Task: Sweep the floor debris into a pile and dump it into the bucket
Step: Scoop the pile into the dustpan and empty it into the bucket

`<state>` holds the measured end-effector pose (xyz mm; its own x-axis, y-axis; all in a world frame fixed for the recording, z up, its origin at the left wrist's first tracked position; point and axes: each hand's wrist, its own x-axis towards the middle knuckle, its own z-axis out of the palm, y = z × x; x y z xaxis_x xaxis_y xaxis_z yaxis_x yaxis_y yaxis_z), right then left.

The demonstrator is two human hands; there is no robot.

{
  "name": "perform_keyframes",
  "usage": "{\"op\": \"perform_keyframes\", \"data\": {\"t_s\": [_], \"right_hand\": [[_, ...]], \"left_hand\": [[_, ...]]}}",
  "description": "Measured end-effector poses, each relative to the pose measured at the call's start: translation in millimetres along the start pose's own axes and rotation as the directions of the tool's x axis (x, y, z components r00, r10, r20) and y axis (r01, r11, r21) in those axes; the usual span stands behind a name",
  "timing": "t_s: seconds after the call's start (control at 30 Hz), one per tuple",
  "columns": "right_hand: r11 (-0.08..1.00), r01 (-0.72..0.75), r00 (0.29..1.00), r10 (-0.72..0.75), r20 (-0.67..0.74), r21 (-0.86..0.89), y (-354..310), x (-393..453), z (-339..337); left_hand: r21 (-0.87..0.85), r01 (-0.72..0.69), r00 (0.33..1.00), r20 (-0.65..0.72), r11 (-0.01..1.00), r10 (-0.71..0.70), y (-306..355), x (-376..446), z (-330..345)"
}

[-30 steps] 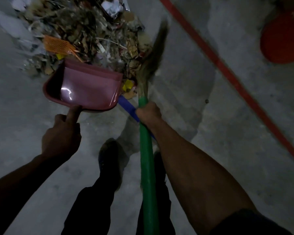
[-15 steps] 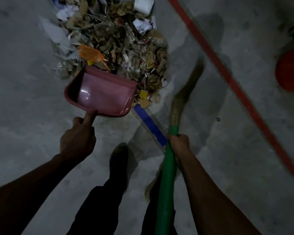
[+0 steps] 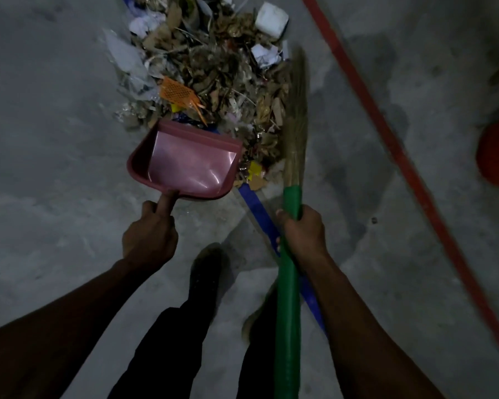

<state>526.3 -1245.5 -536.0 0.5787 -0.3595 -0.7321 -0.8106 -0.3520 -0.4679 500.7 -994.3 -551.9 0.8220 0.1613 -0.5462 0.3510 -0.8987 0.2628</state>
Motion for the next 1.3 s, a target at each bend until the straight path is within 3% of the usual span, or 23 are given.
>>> {"op": "perform_keyframes", "data": {"t_s": [0.33, 0.5, 0.8, 1.0, 1.3], "right_hand": [[0.962, 0.199, 0.965, -0.159, 0.206, -0.187, -51.2, 14.8, -78.0], [0.941, 0.275, 0.905, -0.184, 0.384, -0.196, -66.7, 69.1, -117.9], [0.873, 0.401, 0.802, -0.189, 0.567, -0.277, -54.8, 181.0, -151.5], [0.861, 0.357, 0.853, -0.142, 0.502, -0.362, -19.8, 204.1, -157.5], [0.804, 0.471, 0.833, -0.27, 0.483, -0.363, 41.0, 226.5, -146.4]], "left_hand": [[-0.037, 0.141, 0.99, 0.027, 0.989, -0.14, 20.2, -15.2, -0.8], [-0.037, 0.206, 0.978, 0.046, 0.978, -0.204, 45.0, -19.2, 21.6], [-0.094, 0.357, 0.934, 0.004, 0.93, -0.358, 125.9, -30.0, 106.4], [-0.14, 0.411, 0.911, 0.068, 0.901, -0.406, 168.6, -56.2, 167.2], [-0.114, 0.426, 0.904, 0.105, 0.898, -0.415, 163.4, -70.3, 238.2]]}}
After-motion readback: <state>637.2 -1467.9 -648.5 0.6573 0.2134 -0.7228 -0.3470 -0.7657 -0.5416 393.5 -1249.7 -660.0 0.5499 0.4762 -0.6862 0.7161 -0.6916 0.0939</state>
